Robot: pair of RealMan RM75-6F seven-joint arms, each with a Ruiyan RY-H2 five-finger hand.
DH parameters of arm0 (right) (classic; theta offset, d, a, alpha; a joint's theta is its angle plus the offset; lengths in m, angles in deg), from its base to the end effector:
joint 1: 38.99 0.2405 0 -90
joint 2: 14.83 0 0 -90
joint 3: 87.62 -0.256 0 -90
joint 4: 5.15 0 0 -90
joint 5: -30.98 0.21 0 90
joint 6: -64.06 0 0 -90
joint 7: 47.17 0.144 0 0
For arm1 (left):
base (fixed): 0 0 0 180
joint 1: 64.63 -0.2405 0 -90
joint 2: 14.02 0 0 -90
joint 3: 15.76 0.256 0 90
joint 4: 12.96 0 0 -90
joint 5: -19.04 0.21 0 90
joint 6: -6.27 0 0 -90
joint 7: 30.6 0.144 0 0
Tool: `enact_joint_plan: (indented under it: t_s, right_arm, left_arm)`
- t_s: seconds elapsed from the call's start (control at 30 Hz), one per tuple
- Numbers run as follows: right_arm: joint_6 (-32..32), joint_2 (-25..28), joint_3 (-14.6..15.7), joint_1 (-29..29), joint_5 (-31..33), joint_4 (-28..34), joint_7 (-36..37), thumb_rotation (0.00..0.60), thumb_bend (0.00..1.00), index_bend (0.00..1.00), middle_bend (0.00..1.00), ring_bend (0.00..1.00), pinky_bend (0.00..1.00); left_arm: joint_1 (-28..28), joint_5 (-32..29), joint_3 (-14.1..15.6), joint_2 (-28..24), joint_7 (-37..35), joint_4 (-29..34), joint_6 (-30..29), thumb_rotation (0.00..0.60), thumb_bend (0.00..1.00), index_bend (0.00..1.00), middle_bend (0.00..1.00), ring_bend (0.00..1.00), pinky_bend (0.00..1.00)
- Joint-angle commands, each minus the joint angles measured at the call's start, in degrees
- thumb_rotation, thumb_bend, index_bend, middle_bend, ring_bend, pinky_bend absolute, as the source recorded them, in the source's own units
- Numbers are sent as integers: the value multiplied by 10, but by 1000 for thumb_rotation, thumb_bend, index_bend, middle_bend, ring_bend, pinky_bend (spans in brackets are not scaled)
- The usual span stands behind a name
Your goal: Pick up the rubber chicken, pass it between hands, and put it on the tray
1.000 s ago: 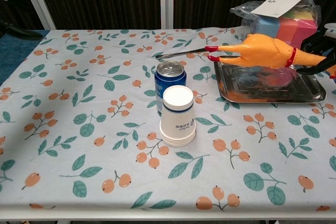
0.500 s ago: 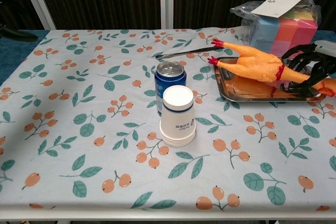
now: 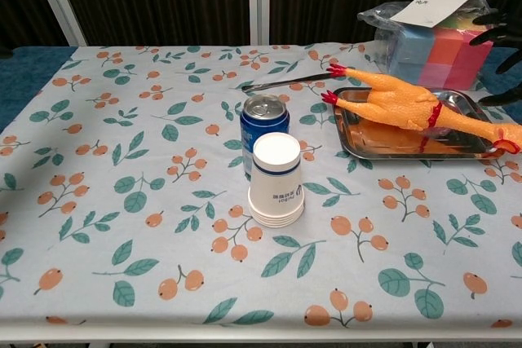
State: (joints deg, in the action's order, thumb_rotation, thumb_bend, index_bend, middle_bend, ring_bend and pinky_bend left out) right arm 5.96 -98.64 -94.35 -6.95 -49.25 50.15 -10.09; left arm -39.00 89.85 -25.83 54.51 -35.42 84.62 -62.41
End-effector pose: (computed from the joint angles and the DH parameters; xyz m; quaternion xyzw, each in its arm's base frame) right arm -0.3090 -0.3654 0.0810 0.5832 -0.5123 0.4562 0.4350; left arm -0.2274 0.2990 0.1145 -0.5834 -0.4743 -0.4706 0.4618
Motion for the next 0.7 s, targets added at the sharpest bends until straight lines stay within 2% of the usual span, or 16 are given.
enact_joint_plan:
  t_s: [0.03, 0.13, 0.23, 0.37, 0.47, 0.7]
  right_arm:
    - [-65, 85, -10, -49, 11, 107, -101, 600, 39, 70, 250, 137, 287]
    - [-112, 135, -9, -89, 29, 189, -180, 600, 135, 204, 329, 195, 351]
    - [-150, 170, 0, -122, 32, 253, -230, 600, 165, 230, 323, 195, 358]
    - [-212, 200, 26, -174, 17, 329, -288, 600, 164, 185, 239, 128, 346]
    - [-250, 206, 39, -205, 3, 360, -302, 600, 164, 126, 192, 86, 324]
    - [-307, 201, 49, -248, -24, 372, -313, 600, 164, 92, 177, 51, 271]
  left_arm:
    - [-19, 1, 14, -9, 37, -21, -24, 600, 109, 168, 68, 76, 243]
    - [-40, -5, 23, -6, 76, -43, -56, 600, 114, 171, 110, 77, 239]
    - [-61, -4, 30, -5, 97, -49, -86, 600, 115, 175, 126, 77, 239]
    - [-99, 19, 48, -2, 129, -49, -145, 600, 115, 175, 127, 78, 239]
    - [-124, 40, 64, 5, 142, -44, -180, 600, 116, 175, 127, 78, 233]
    - [-171, 70, 95, 13, 149, -8, -219, 600, 115, 175, 127, 78, 231]
